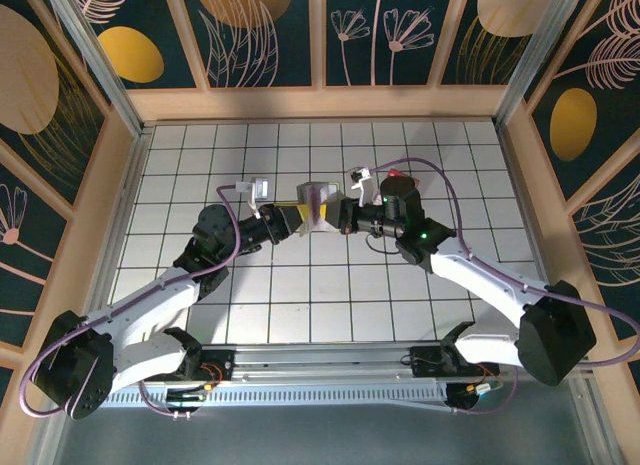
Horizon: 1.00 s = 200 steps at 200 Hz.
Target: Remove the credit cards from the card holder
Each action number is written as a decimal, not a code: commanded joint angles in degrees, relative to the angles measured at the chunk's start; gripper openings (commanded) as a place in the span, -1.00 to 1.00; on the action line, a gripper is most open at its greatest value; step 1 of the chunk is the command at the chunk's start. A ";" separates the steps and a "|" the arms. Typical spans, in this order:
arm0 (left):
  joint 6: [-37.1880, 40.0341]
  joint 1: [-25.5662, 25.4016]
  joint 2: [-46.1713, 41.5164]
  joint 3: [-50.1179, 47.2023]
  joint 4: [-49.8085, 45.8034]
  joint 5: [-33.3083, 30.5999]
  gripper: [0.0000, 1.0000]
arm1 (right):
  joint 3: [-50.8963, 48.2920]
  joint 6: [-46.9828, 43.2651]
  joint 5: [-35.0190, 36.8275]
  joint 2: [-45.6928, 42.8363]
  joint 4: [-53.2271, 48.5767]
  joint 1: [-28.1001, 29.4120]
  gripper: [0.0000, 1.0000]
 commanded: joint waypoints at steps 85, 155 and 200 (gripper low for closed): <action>2.11 -0.16 2.60 1.42 -6.12 -4.55 -0.47 | 1.93 0.39 0.93 -2.99 -2.01 0.45 -0.85; 3.73 -0.17 1.31 0.03 -6.50 -2.04 -1.00 | 3.19 1.11 21.43 -5.15 -19.25 -3.40 -0.60; 4.05 -0.11 1.02 -1.17 -5.76 -0.22 -1.00 | 0.32 3.64 20.06 -6.76 -19.79 -7.05 -0.89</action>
